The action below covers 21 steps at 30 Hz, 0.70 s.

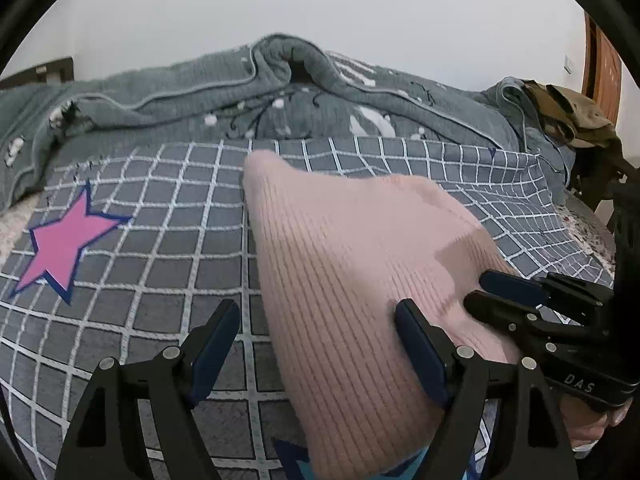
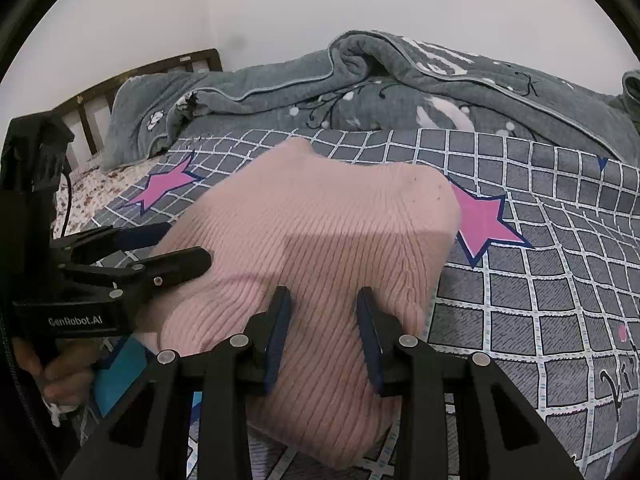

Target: Fold small clothes

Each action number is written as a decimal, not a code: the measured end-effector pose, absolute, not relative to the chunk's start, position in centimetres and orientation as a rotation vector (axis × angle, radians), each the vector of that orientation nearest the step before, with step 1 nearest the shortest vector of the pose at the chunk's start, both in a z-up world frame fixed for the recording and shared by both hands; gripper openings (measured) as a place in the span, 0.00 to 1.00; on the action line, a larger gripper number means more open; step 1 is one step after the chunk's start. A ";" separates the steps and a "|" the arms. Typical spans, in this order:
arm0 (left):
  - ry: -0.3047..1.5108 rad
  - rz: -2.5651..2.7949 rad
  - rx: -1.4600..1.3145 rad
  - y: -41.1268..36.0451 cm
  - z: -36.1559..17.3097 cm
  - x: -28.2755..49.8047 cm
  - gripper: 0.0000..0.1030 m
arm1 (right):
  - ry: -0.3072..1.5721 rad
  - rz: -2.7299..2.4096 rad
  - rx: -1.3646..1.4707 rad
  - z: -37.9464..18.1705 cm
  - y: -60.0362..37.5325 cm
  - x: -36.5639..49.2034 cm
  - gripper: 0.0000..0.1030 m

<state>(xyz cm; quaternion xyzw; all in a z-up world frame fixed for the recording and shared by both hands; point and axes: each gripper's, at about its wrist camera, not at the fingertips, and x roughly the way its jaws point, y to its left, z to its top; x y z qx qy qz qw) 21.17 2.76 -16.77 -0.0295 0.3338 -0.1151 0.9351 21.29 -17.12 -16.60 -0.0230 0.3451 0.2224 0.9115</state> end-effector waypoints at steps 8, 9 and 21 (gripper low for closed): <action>0.664 -0.217 -0.077 2.9 -15.9 21.4 0.76 | 0.660 0.418 -0.072 -15.2 -16.8 21.0 0.32; 0.659 -0.214 -0.080 2.9 -15.8 21.4 0.76 | 0.657 0.412 -0.069 -15.1 -16.9 21.0 0.32; 0.602 -0.214 -0.042 2.4 -14.3 22.1 0.76 | 0.627 0.279 0.010 -13.4 -19.3 22.5 0.30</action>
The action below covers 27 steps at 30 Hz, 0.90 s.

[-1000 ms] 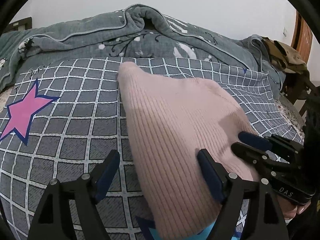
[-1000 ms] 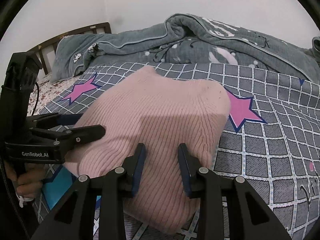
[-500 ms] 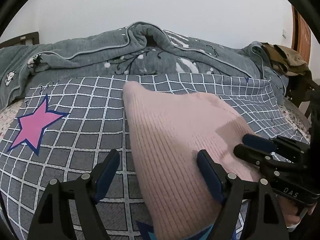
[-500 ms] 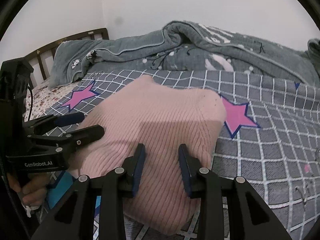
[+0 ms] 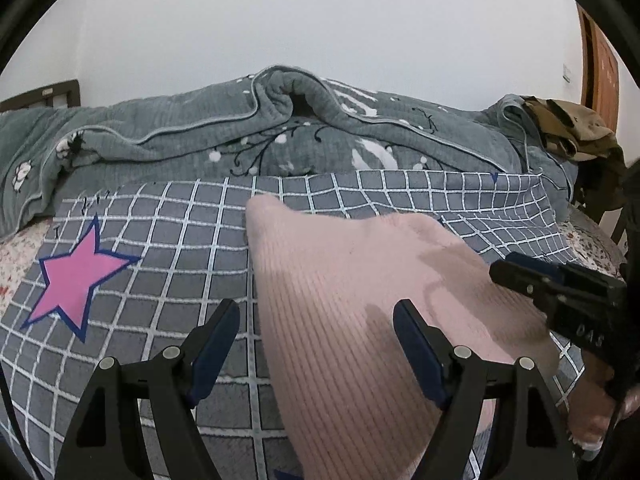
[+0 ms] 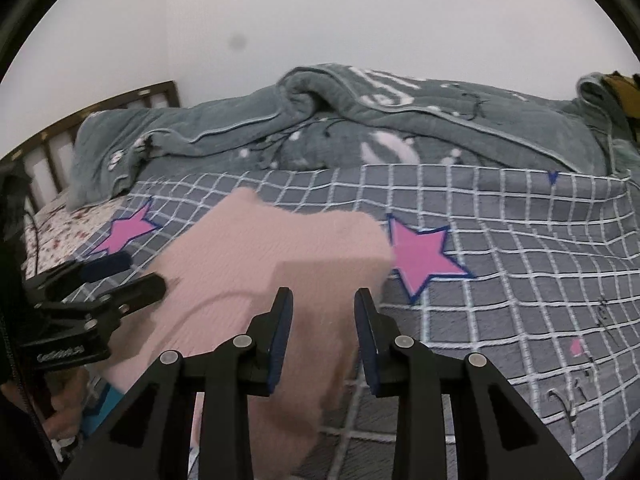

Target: Fold small clothes

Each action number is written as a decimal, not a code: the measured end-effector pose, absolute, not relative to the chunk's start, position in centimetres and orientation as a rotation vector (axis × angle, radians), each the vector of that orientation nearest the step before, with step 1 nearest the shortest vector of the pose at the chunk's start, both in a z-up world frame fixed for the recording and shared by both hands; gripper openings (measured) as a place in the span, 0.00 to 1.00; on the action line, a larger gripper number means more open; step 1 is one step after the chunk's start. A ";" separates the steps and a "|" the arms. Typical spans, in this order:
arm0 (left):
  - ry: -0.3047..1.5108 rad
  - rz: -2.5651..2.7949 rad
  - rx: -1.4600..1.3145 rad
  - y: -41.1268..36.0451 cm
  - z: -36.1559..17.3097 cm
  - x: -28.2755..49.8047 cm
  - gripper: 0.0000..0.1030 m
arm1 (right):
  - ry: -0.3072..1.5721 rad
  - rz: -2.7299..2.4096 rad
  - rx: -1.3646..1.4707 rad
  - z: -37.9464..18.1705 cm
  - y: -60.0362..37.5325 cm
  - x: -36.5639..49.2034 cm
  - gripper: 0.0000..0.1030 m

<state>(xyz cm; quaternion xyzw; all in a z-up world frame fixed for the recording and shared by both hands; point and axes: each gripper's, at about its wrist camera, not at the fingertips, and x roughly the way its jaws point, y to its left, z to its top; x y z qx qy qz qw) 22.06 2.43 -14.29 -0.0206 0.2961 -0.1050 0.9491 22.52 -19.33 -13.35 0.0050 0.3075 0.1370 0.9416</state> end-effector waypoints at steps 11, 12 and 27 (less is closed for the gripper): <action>0.632 -0.210 -0.036 3.2 -14.0 25.4 0.75 | 0.645 0.261 0.017 -13.8 -19.5 24.3 0.32; 0.640 -0.210 -0.041 3.2 -14.1 25.8 0.75 | 0.652 0.264 0.017 -14.0 -19.4 24.4 0.33; 0.712 -0.195 -0.024 4.0 -15.7 27.4 0.77 | 0.725 0.228 0.012 -15.5 -19.1 26.1 0.42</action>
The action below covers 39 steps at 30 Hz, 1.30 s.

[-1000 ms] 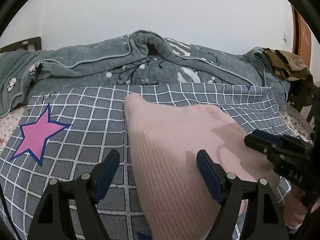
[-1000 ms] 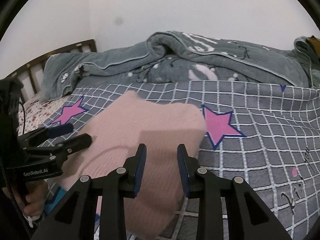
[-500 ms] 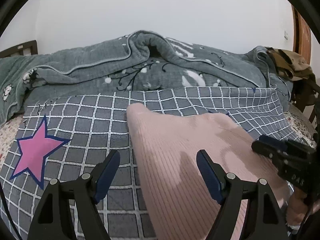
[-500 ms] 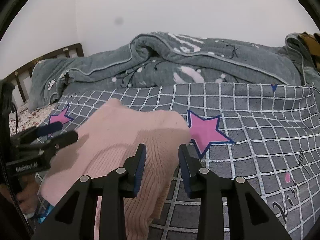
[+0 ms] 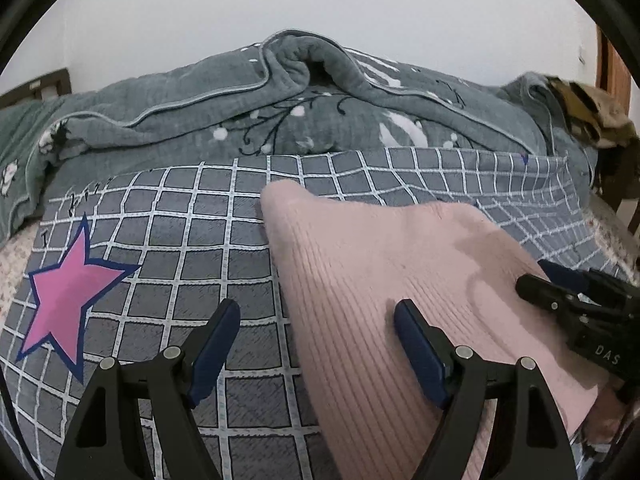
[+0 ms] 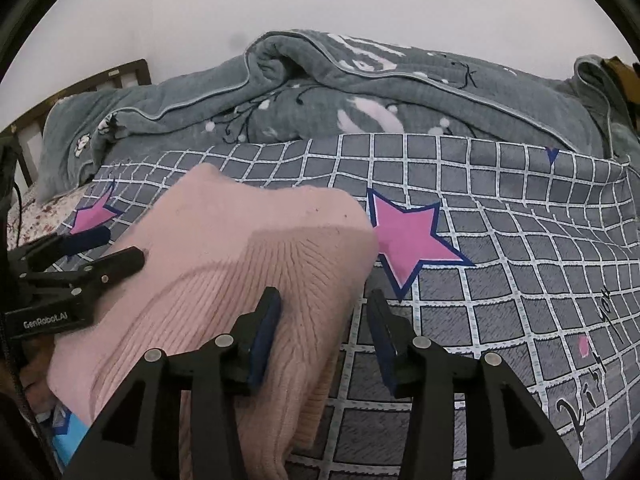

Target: Fold small clothes

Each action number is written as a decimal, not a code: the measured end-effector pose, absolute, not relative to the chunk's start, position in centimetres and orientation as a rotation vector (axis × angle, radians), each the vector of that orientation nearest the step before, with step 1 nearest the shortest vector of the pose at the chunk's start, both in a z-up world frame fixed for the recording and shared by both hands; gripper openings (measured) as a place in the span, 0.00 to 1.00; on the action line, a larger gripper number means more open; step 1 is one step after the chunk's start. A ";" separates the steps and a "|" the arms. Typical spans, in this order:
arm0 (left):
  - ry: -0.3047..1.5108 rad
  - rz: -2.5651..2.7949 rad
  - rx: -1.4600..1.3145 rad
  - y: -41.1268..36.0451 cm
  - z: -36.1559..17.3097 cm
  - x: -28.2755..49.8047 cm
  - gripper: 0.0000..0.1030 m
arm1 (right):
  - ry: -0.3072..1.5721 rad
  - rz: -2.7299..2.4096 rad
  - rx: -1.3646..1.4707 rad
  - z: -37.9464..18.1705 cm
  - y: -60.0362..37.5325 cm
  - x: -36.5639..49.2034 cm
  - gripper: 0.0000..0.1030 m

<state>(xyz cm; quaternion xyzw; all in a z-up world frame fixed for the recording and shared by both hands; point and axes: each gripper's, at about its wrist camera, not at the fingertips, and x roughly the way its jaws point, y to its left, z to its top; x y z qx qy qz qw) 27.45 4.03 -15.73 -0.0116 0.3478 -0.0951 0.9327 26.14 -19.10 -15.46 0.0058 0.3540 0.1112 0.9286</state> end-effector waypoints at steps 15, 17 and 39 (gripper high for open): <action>0.661 -0.153 -0.066 5.6 -15.2 27.2 0.77 | 0.659 0.266 0.132 -15.2 -19.0 27.5 0.10; 0.659 -0.151 -0.090 6.1 -15.0 27.2 0.77 | 0.616 0.281 0.195 -14.6 -20.3 27.0 0.10; 0.669 -0.201 -0.115 6.0 -14.5 25.0 0.75 | 0.807 0.318 0.250 -15.1 -20.1 20.6 0.29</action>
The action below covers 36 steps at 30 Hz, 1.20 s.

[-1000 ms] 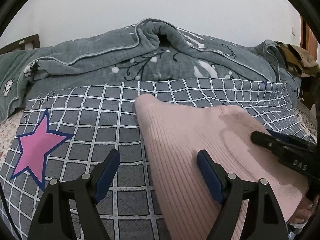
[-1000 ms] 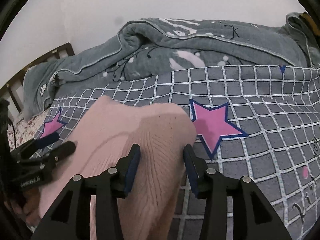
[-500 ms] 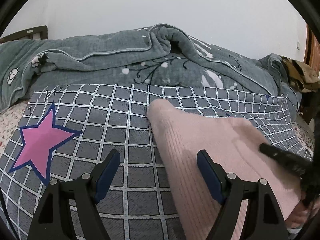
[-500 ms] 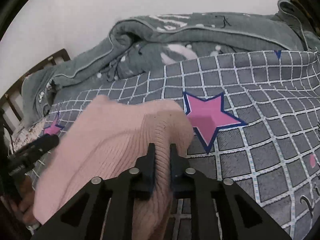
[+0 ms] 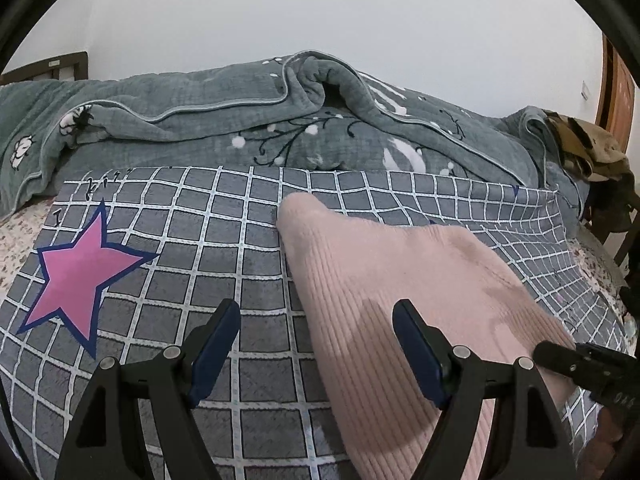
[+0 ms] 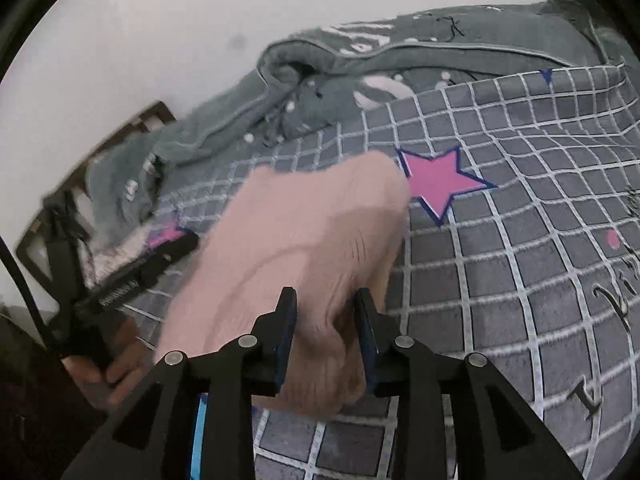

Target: Fold small clothes

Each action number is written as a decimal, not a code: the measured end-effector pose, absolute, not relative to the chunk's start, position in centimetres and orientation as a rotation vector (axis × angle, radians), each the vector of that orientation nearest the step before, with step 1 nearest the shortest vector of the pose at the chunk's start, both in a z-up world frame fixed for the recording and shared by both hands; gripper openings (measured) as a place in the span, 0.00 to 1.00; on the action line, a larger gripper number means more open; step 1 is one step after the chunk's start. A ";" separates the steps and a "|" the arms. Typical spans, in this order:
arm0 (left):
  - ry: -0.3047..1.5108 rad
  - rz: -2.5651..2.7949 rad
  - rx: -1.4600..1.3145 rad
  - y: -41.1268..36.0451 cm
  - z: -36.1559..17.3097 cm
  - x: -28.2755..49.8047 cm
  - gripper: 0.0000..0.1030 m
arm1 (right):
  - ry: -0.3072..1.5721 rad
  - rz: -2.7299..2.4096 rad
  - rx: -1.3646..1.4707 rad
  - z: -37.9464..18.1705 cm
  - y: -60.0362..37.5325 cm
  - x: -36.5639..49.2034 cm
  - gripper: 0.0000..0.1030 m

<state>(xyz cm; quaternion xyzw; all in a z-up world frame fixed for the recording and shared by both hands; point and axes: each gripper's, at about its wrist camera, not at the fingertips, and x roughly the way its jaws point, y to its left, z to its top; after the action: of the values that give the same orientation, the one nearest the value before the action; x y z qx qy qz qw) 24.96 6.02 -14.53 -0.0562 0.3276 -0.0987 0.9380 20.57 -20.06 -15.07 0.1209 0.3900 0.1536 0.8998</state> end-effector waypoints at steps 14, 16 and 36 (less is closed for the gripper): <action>0.673 -0.200 -0.090 6.3 -15.0 23.7 0.75 | 0.746 0.283 0.239 -15.8 -20.8 20.6 0.20; 0.675 -0.206 -0.095 6.3 -15.0 23.7 0.75 | 0.699 0.276 0.258 -14.7 -21.0 20.1 0.22; 0.682 -0.378 -0.152 7.4 -15.9 20.0 0.75 | 0.644 0.192 -0.049 -16.0 -17.5 19.7 0.25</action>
<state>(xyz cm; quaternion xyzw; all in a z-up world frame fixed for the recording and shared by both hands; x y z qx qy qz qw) 20.04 7.41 -15.95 -0.0741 0.3319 -0.1843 0.9222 19.72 -17.47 -15.99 -0.0241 0.3161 0.0944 0.9437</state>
